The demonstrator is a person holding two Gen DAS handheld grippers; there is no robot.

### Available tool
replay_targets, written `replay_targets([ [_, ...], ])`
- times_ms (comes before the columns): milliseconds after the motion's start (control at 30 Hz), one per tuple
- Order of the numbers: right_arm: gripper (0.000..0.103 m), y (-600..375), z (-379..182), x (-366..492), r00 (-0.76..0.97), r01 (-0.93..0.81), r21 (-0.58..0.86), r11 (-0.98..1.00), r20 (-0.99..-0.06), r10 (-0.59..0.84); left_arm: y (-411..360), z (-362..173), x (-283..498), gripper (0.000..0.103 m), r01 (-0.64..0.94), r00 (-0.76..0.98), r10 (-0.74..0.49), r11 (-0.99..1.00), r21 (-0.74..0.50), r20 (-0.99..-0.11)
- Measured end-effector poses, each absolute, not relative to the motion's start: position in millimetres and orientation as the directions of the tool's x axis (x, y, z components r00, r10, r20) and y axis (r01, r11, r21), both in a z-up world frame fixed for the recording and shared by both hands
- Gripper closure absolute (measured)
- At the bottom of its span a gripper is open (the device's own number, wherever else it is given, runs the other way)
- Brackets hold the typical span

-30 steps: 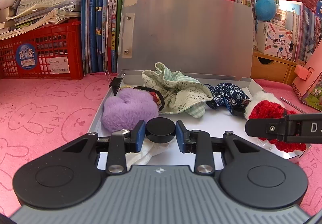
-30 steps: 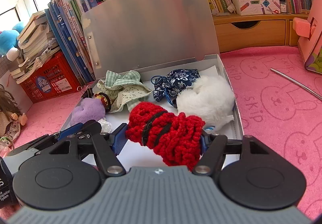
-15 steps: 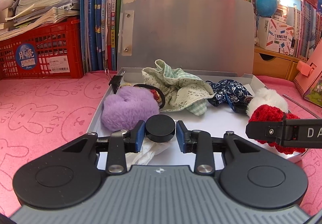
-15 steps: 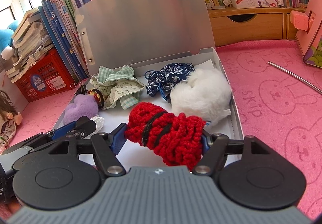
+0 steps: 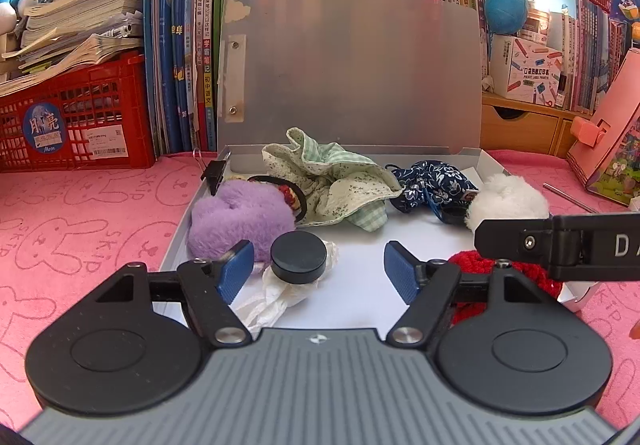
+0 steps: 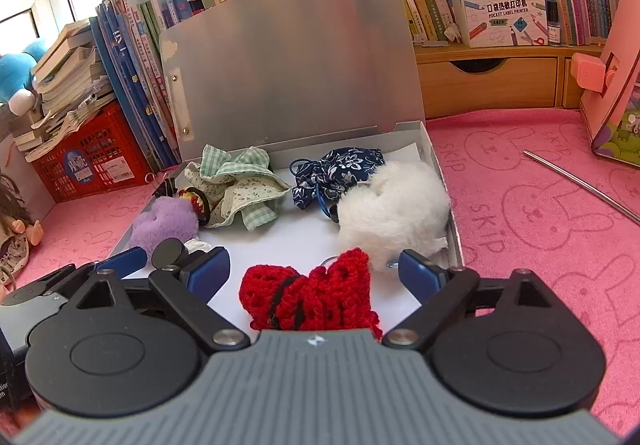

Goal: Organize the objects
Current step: 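Open both grippers to release the lid and knitted roll into the box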

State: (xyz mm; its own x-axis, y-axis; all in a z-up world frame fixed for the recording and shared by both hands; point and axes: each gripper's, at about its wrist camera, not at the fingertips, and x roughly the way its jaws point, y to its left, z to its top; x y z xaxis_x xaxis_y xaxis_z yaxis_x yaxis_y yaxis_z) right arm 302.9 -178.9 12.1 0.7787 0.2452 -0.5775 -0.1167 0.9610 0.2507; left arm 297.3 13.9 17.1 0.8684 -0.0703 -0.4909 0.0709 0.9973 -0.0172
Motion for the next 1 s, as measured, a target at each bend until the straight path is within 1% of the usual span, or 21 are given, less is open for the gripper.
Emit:
replay_targets([
  [67, 0.006, -179, 15, 300, 0.784, -0.119, 0.242, 0.963, -0.572, 0.240, 13, 20, 295, 0.022, 0.071, 0.871, -0.070, 0.997, -0.015, -0.486],
  [300, 0.001, -180, 24, 287, 0.806, -0.129, 0.207, 0.970, -0.548, 0.224, 13, 28, 284, 0.015, 0.092, 0.873, -0.096, 0.995, -0.032, -0.478],
  [367, 0.000, -180, 26, 283, 0.812, -0.129, 0.190, 0.973, -0.543, 0.214, 13, 31, 280, 0.012, 0.099, 0.875, -0.103, 0.995, -0.033, -0.472],
  [533, 0.000, -182, 30, 273, 0.823, -0.126, 0.179, 0.976, -0.530, 0.203, 13, 36, 269, 0.008, 0.103, 0.880, -0.109, 0.994, -0.040, -0.462],
  [667, 0.000, -185, 34, 266, 0.831, -0.124, 0.178, 0.976, -0.520, 0.200, 13, 41, 259, 0.003, 0.099, 0.895, -0.099, 0.995, -0.022, -0.435],
  [800, 0.000, -187, 38, 257, 0.838, -0.127, 0.173, 0.977, -0.508, 0.199, 12, 45, 247, 0.001, 0.099, 0.905, -0.093, 0.995, -0.007, -0.415],
  [1000, 0.000, -191, 45, 244, 0.847, -0.134, 0.169, 0.977, -0.492, 0.201, 9, 52, 230, 0.001, 0.117, 0.911, -0.113, 0.993, -0.015, -0.396],
])
